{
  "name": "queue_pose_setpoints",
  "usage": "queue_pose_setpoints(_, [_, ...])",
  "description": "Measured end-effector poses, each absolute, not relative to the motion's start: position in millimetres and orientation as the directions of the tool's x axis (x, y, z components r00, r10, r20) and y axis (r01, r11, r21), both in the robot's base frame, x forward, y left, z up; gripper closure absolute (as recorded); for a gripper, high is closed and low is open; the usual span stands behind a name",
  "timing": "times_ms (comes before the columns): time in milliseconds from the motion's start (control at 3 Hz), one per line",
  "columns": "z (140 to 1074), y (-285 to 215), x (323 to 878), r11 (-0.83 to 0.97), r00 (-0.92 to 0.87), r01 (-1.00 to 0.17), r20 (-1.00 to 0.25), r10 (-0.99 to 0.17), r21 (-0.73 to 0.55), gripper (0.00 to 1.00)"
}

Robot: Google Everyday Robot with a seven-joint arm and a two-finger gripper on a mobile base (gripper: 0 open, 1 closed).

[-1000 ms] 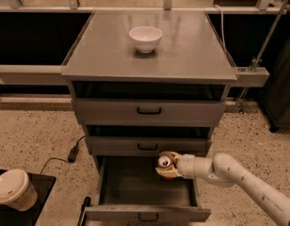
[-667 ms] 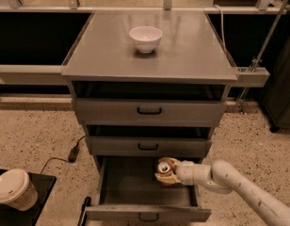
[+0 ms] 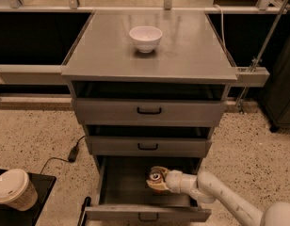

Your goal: Place coke can into bottom drawer

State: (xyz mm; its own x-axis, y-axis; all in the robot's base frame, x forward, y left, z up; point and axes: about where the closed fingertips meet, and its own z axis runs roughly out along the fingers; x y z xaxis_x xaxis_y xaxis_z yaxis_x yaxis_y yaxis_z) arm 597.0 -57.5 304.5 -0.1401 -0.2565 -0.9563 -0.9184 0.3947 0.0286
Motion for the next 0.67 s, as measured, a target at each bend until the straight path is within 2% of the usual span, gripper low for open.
queue_pose_setpoints(333, [304, -57, 597, 0.395, -0.14, -0.918, -0.956, -0.256, 0.029, 1.0])
queue_pose_setpoints(667, [286, -57, 596, 0.381, -0.175, -0.921, -0.96, -0.218, 0.081, 1.0])
